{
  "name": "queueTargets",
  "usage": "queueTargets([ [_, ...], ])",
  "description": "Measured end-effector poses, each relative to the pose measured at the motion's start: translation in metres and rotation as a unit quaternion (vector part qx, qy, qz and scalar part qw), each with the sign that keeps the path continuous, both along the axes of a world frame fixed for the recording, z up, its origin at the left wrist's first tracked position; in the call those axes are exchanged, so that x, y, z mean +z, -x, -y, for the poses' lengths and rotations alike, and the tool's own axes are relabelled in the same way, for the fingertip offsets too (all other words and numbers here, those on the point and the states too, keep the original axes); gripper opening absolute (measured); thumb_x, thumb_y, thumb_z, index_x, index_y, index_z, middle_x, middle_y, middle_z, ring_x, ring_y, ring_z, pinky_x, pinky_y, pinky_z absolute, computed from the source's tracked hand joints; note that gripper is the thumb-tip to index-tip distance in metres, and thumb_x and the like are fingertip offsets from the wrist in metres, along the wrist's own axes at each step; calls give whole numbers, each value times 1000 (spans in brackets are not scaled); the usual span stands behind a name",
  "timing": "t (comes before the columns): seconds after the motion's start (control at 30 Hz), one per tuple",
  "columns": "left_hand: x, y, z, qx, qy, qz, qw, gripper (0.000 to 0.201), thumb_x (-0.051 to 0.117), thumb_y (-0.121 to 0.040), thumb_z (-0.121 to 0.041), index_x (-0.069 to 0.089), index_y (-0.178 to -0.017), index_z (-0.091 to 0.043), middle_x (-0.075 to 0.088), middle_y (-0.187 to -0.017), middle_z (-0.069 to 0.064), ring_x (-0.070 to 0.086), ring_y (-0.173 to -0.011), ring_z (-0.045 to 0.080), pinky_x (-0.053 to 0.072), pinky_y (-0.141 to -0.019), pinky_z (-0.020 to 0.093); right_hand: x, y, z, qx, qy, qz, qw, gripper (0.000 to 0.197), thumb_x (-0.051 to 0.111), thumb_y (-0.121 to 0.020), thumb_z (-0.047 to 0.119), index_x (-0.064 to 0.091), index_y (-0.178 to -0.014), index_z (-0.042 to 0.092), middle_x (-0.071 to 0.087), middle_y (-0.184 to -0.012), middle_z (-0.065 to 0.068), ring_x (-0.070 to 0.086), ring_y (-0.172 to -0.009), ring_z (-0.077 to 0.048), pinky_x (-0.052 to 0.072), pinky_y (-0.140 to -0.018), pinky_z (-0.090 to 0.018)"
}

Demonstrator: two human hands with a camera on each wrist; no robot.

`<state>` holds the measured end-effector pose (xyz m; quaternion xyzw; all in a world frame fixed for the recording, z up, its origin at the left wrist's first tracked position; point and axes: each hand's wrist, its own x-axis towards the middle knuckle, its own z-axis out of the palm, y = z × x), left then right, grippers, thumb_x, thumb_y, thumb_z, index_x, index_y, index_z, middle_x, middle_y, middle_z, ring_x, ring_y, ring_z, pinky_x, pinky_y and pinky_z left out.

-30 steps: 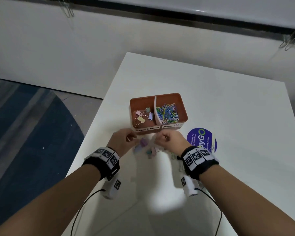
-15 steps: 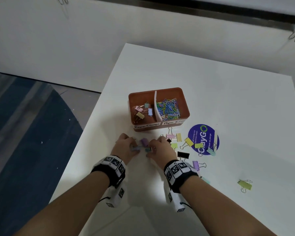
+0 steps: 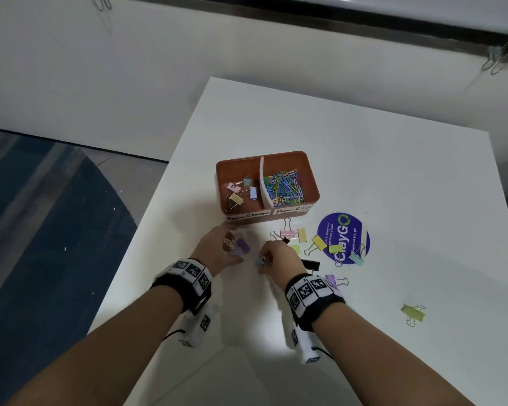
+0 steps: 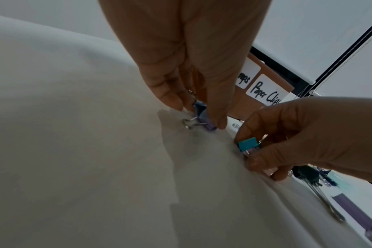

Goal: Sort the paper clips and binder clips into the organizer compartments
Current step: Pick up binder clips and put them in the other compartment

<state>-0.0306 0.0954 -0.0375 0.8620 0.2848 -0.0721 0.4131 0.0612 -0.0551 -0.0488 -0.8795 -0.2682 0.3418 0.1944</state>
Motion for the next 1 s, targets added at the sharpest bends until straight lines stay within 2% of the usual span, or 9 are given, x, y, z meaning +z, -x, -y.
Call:
queueTargets([
  [0.1, -5, -14, 5, -32, -18, -29, 999, 71, 84, -62, -16, 54, -126, -13, 51, -120, 13, 54, -106, 27, 38, -95, 23, -1, -1, -1, 7, 32, 5, 999, 30, 73, -75, 16, 67, -104, 10, 55, -112, -14, 58, -100, -31, 47, -84, -29],
  [0.2, -8, -20, 9, -32, -17, -32, 999, 58, 84, -60, -9, 64, -114, -9, 46, -119, 14, 52, -97, 23, 38, -92, 16, -1, -2, -1, 14, 49, 11, 999, 31, 74, -77, 20, 69, -106, 10, 55, -112, -14, 58, -102, -32, 47, -87, -29],
  [0.33, -11, -22, 9, -16, -31, -47, 998, 39, 82, -59, -5, 66, -95, -5, 36, -103, 5, 47, -83, 21, 45, -82, 20, 0, -4, 0, 35, 42, 16, 998, 29, 74, -76, 22, 71, -104, 12, 61, -109, -14, 55, -105, -31, 49, -89, -31],
  [0.53, -14, -13, 9, 16, -69, -71, 995, 42, 83, -59, -21, 64, -95, -10, 44, -93, 7, 55, -88, 31, 47, -83, 30, 9, -7, 8, 13, -22, 3, 1000, 24, 73, -77, 17, 72, -100, 10, 65, -103, -11, 58, -99, -26, 41, -80, -23],
  [0.7, -9, -6, 13, 21, -90, -123, 988, 40, 82, -60, -34, 64, -92, -20, 43, -97, 4, 48, -92, 28, 45, -86, 31, 21, -7, 15, -17, -78, -37, 996, 11, 77, -73, 14, 68, -79, 15, 58, -85, -4, 54, -81, -19, 43, -74, -25],
  [0.77, -9, -3, 13, 7, -66, -117, 991, 39, 84, -60, -27, 66, -93, -15, 35, -99, 3, 48, -87, 26, 48, -87, 30, 26, -5, 17, -24, -92, -44, 994, 31, 78, -72, 12, 54, -62, 28, 64, -92, -10, 59, -82, -24, 48, -76, -28],
  [0.83, -6, -1, 12, 2, -57, -99, 993, 40, 84, -61, -24, 67, -95, -11, 32, -101, 3, 45, -85, 23, 48, -87, 28, 34, -5, 19, -23, -103, -42, 993, 41, 78, -72, 11, 47, -58, 34, 66, -97, -14, 63, -87, -28, 52, -79, -34],
  [0.93, 11, 0, 8, -3, -41, -58, 997, 39, 85, -61, -28, 70, -92, -11, 40, -99, 4, 46, -85, 18, 39, -78, 20, 48, -9, 16, -6, -114, -28, 993, 15, 77, -74, 13, 63, -71, 16, 63, -91, -10, 60, -85, -26, 49, -76, -30],
  [1.0, 29, -1, 2, -20, -34, -20, 999, 37, 86, -60, -30, 71, -88, -12, 46, -95, 4, 49, -83, 17, 37, -76, 20, 61, -16, 8, -16, -135, -20, 991, 15, 76, -75, 15, 64, -78, 7, 61, -87, -8, 59, -80, -25, 49, -74, -31],
])
